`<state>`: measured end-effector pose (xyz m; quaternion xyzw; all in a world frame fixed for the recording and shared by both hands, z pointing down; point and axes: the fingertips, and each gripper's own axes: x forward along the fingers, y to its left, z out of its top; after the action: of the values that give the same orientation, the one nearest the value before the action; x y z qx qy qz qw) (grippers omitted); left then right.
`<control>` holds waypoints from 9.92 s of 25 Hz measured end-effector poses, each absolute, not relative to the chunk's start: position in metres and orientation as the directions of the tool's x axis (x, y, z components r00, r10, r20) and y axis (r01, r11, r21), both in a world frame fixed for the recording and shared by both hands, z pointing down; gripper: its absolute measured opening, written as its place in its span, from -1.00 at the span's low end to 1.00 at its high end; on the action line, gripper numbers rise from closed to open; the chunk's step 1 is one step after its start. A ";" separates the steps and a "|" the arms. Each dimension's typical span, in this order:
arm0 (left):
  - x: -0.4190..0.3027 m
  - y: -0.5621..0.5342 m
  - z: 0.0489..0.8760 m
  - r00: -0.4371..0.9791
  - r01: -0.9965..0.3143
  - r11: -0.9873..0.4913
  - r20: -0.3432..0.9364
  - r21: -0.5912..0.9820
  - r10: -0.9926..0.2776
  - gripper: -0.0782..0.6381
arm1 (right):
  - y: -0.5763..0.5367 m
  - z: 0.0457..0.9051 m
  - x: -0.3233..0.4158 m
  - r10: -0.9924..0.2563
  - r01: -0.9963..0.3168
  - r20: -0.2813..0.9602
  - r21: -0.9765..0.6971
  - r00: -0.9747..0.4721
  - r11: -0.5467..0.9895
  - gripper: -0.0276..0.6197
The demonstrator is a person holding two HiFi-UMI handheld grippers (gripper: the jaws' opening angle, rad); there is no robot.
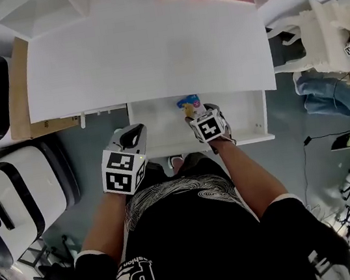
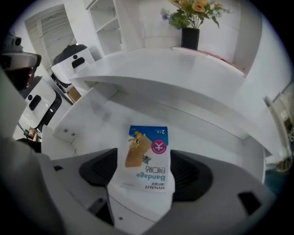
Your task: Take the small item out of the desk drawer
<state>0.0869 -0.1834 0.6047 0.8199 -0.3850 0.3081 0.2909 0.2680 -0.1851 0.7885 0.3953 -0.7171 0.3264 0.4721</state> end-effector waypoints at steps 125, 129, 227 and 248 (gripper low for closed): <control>-0.058 -0.291 0.504 0.616 -0.773 -0.587 0.504 0.239 -0.605 -0.74 | -0.337 0.554 0.128 -0.598 -0.896 0.670 -0.276 -0.440 0.349 0.39; -0.066 -0.292 0.512 0.611 -0.777 -0.581 0.516 0.243 -0.600 -0.74 | -0.357 0.568 0.128 -0.599 -0.906 0.683 -0.276 -0.419 0.320 0.39; 0.014 -0.225 0.461 0.594 -0.803 -0.532 0.438 0.269 -0.675 -0.74 | -0.280 0.487 0.163 -0.668 -0.846 0.529 -0.229 -0.523 0.481 0.10; 0.084 -0.160 0.446 0.560 -0.828 -0.501 0.400 0.252 -0.725 -0.74 | -0.178 0.431 0.213 -0.678 -0.741 0.300 -0.294 -0.671 0.603 -0.89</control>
<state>0.0837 -0.1600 0.4464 0.8578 -0.4527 0.1217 0.2109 0.2133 -0.1784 0.4306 0.3979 -0.8918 0.2002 0.0787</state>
